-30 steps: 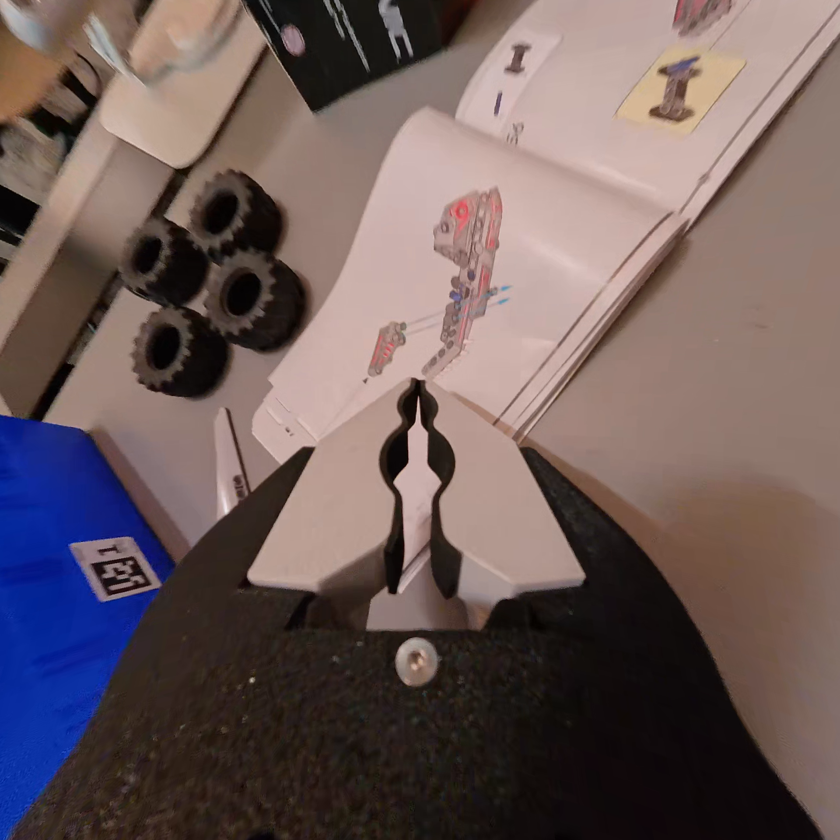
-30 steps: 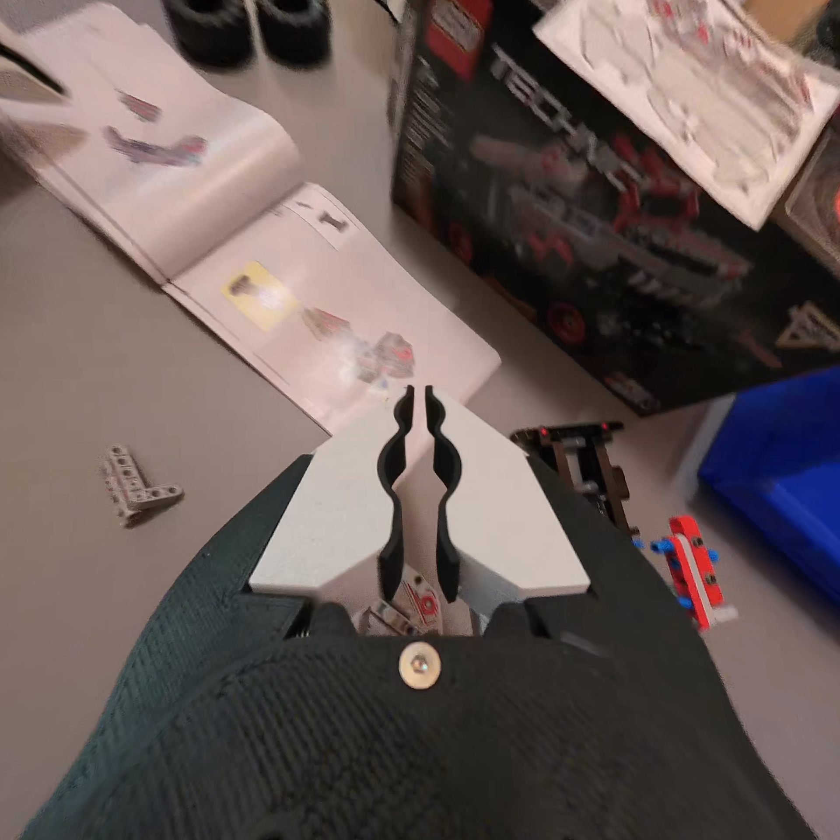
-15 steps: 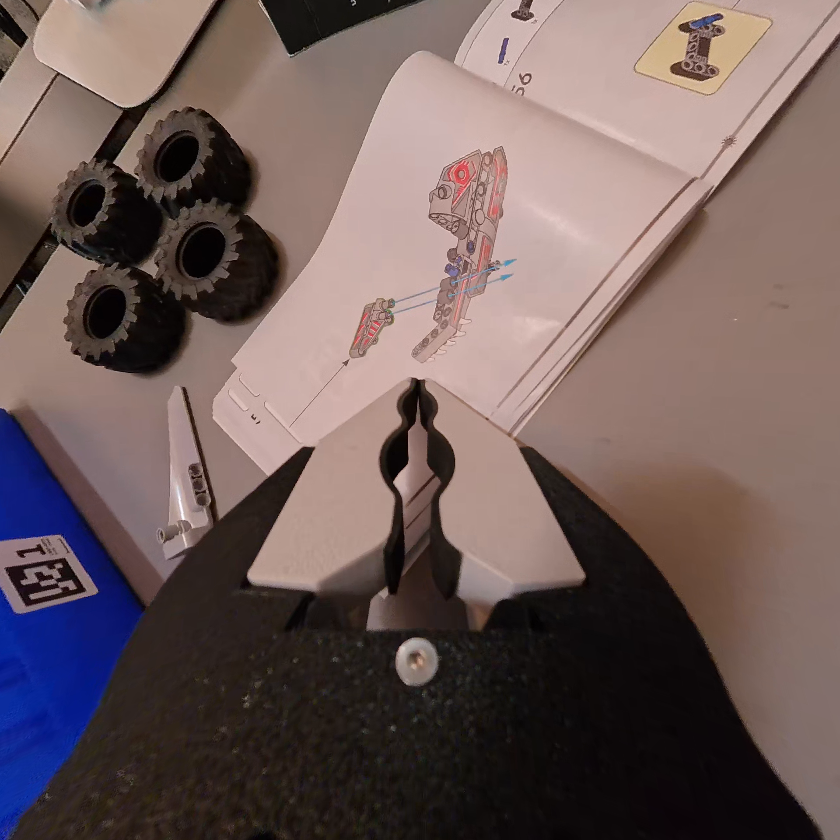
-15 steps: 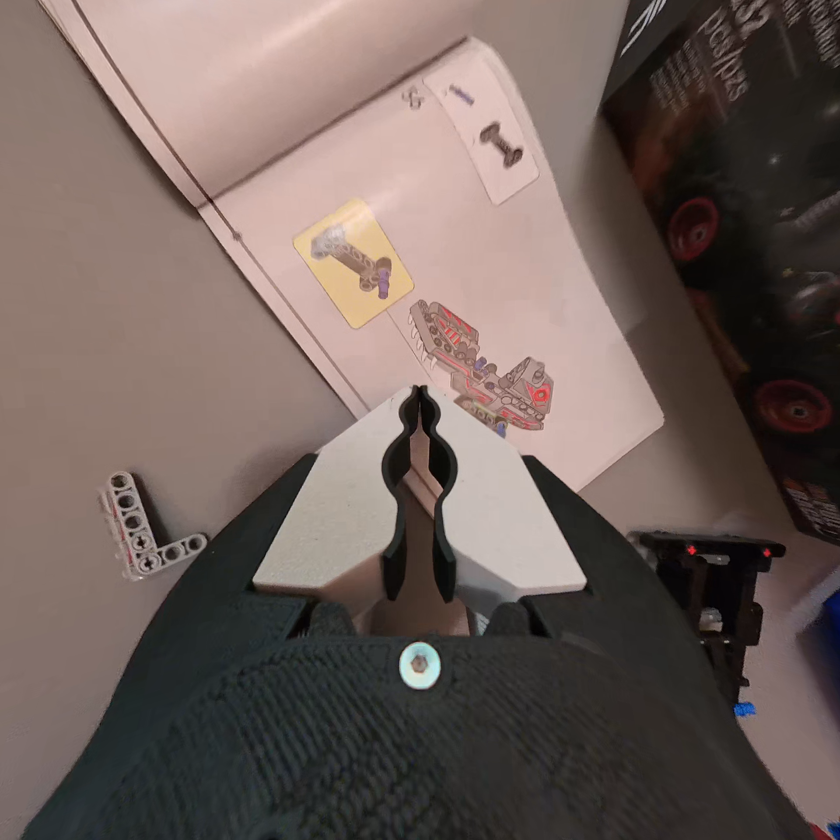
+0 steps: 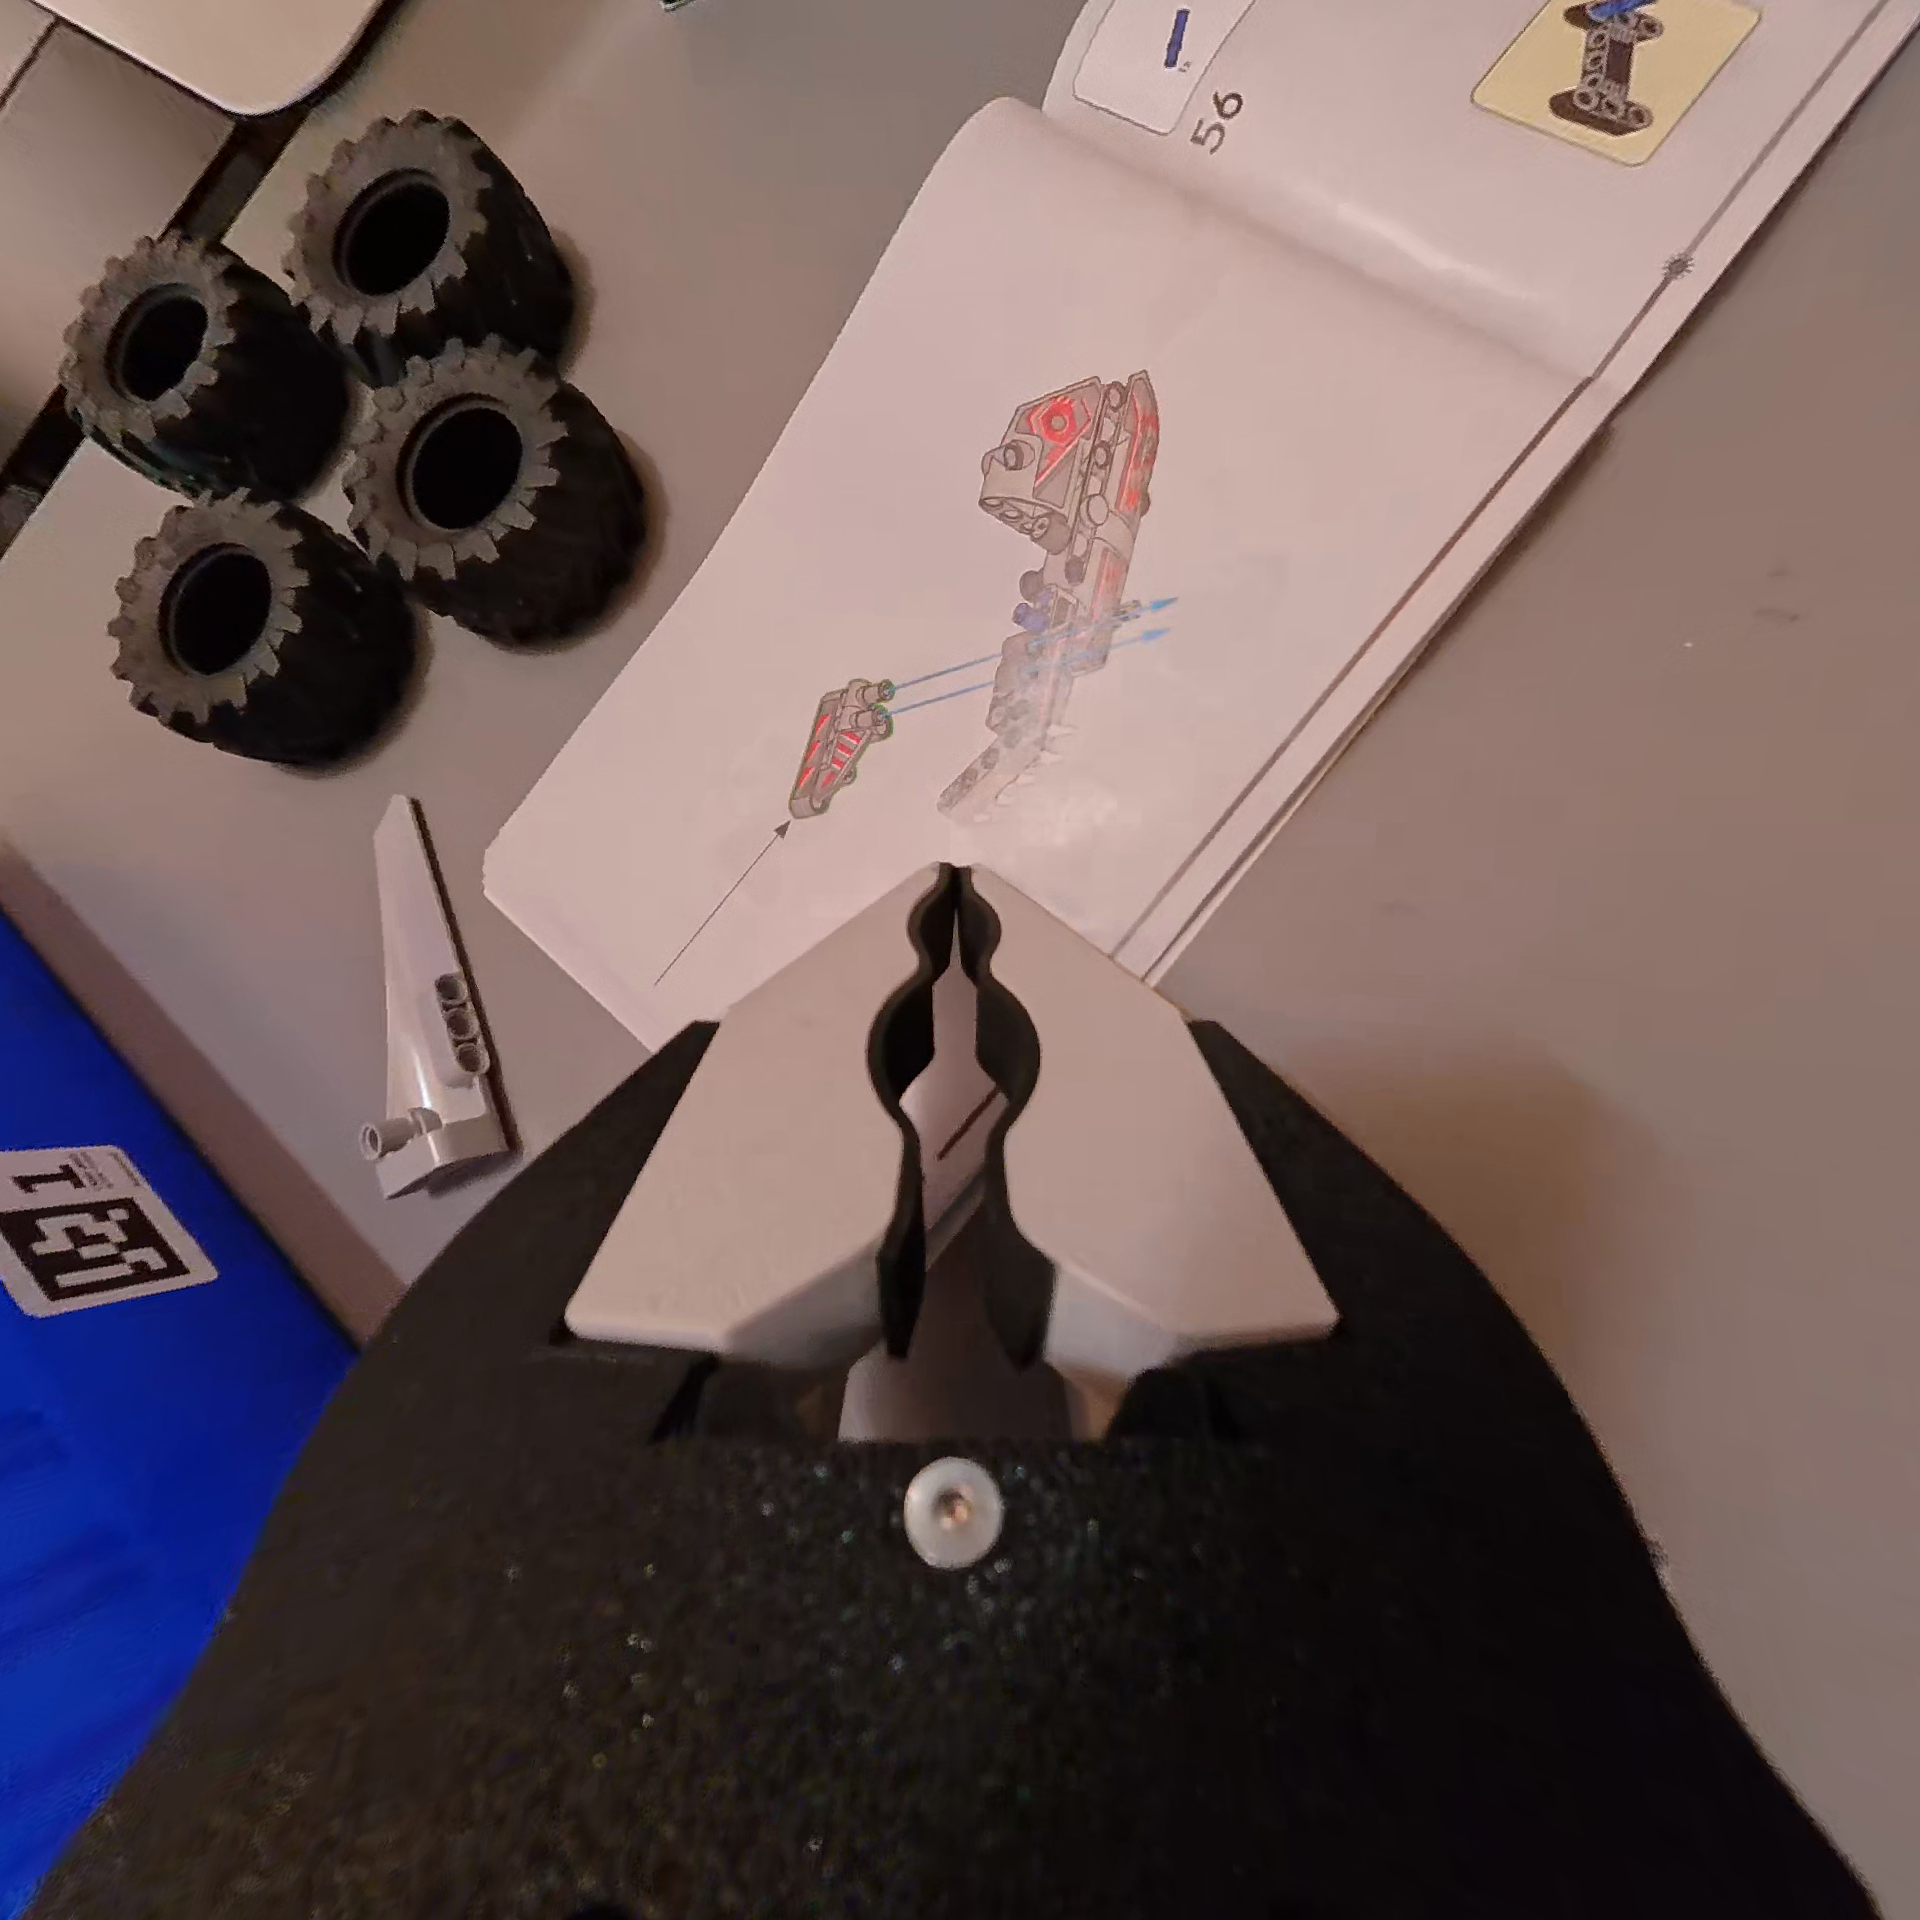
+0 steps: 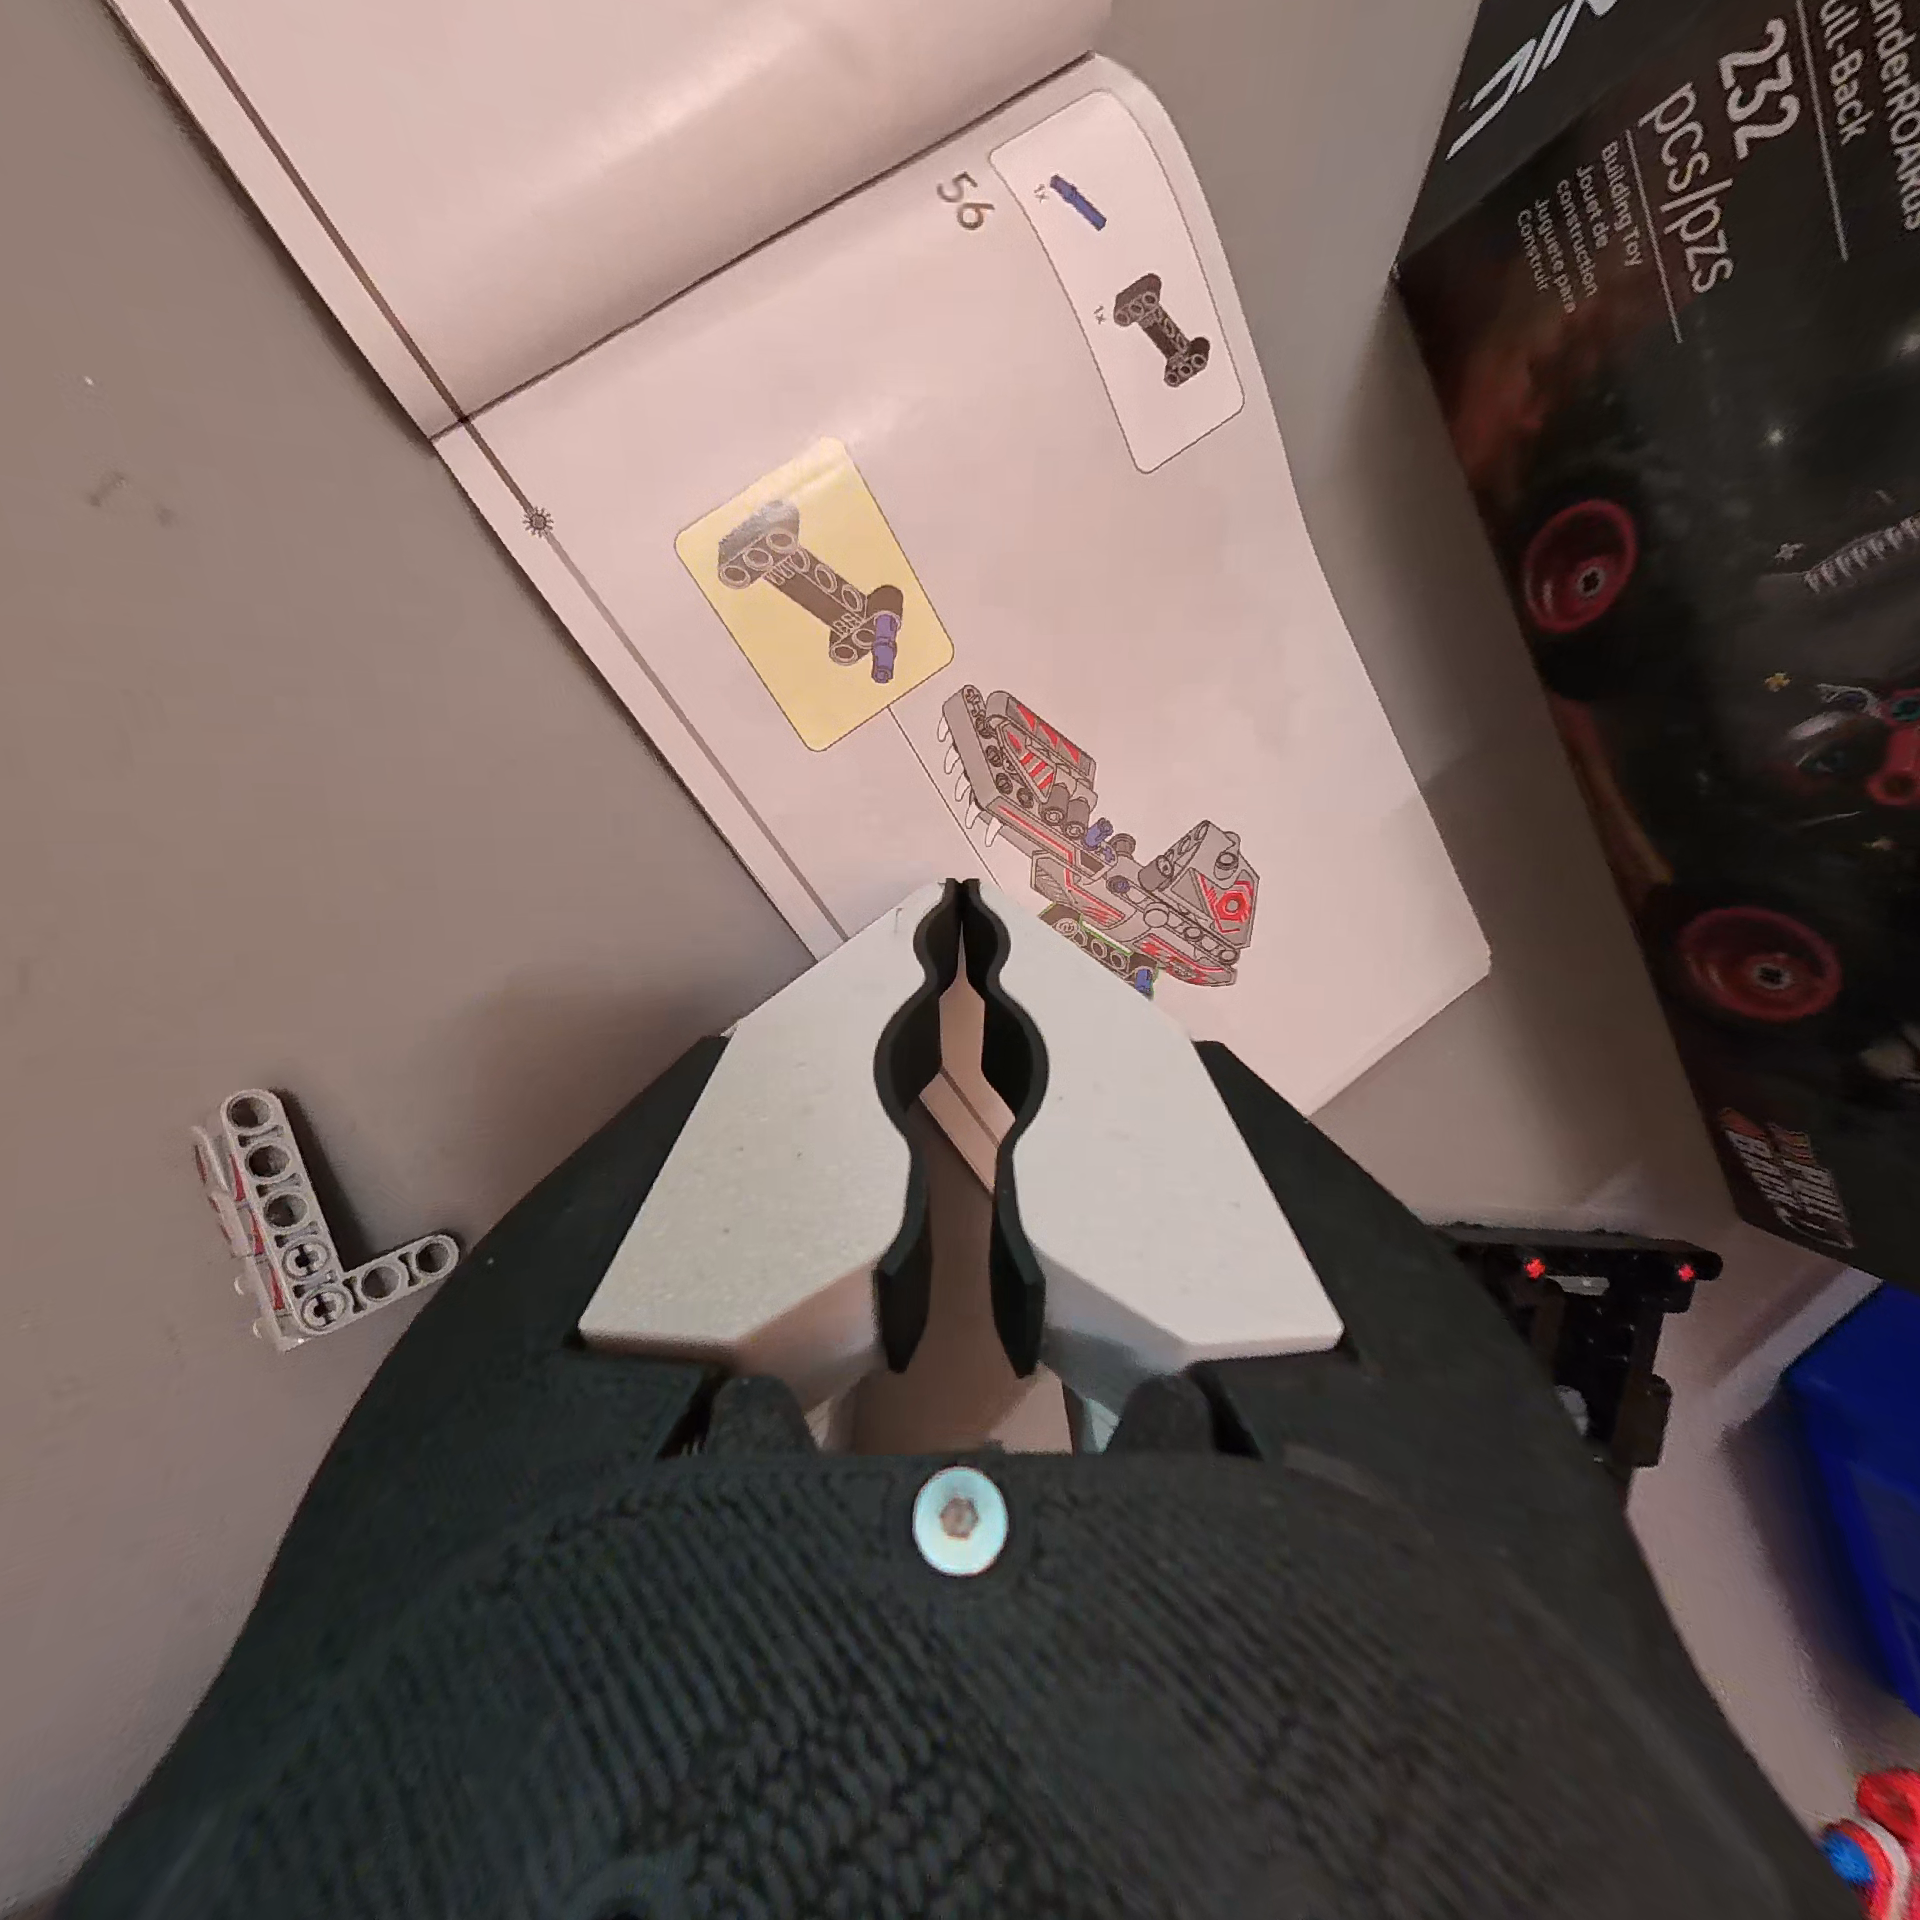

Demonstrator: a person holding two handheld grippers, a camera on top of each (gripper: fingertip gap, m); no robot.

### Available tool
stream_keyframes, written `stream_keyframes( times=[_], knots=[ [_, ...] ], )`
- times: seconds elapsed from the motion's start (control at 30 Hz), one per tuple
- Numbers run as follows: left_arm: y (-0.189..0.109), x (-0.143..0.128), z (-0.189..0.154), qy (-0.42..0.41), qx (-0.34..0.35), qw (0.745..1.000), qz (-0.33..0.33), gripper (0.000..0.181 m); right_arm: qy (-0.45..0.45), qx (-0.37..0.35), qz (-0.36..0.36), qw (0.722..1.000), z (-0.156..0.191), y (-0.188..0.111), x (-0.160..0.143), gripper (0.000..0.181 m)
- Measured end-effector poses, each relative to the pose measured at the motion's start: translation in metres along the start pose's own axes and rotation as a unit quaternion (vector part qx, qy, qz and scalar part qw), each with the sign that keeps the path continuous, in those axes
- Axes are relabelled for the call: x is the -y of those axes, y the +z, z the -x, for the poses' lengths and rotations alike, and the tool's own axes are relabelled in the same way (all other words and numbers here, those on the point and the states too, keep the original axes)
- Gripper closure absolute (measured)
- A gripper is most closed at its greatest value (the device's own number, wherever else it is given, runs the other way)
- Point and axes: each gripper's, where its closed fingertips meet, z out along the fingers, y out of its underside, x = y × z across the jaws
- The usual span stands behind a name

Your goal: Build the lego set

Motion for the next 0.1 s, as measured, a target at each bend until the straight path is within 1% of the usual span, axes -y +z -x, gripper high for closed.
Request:
stream_keyframes(
  times=[0.03, 0.1],
  knots=[
    [-0.0004, -0.0003, 0.0, -0.002, -0.003, 1.0, -0.002, 0.181, 0.007, 0.004, -0.003, 1.0, 0.0, -0.0001, -0.0001, 0.181],
    [-0.0008, -0.0009, -0.0001, -0.014, -0.01, 1.0, -0.005, 0.181, 0.017, 0.011, -0.005, 1.0, 0.0, 0.0001, 0.0, 0.181]
  ],
)
